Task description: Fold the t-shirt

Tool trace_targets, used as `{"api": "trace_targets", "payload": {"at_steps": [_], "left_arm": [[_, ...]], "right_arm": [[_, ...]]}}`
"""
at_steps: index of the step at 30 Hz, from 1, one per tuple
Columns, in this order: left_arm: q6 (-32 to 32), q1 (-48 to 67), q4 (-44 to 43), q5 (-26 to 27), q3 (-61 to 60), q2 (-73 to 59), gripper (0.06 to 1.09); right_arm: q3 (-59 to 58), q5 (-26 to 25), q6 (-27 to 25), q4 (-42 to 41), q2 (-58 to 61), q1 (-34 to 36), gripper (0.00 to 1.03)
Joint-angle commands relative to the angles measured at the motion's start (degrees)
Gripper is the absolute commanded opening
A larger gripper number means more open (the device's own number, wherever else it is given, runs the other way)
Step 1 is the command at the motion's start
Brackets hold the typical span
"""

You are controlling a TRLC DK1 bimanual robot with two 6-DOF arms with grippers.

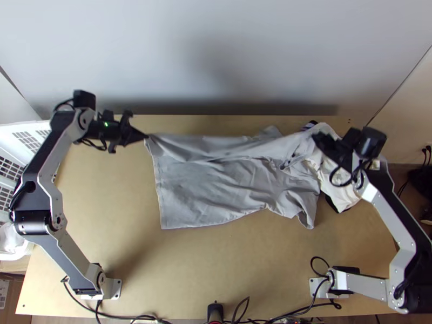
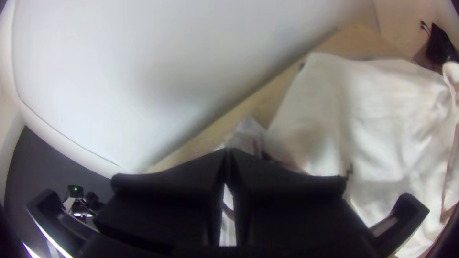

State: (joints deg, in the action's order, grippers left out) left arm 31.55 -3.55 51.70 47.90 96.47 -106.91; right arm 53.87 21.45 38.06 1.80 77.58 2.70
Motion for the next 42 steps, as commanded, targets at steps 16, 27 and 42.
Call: {"api": "trace_targets", "payload": {"at_steps": [16,27,42], "left_arm": [[-6.33,5.66,0.33,-0.53,-13.15,3.55,0.09],[-6.06,5.40,0.50,-0.88,-13.06,5.14,0.09],[-6.41,4.17,0.59,-0.88,-12.00,4.96,0.09]], "right_arm": [[14.16,0.34,-5.90,26.15,-0.68,-2.79,0.74],[30.86,0.34,-4.58,24.83,24.46,-6.04,0.74],[31.48,-0.89,-5.63,24.83,30.00,-4.63,0.74]]}}
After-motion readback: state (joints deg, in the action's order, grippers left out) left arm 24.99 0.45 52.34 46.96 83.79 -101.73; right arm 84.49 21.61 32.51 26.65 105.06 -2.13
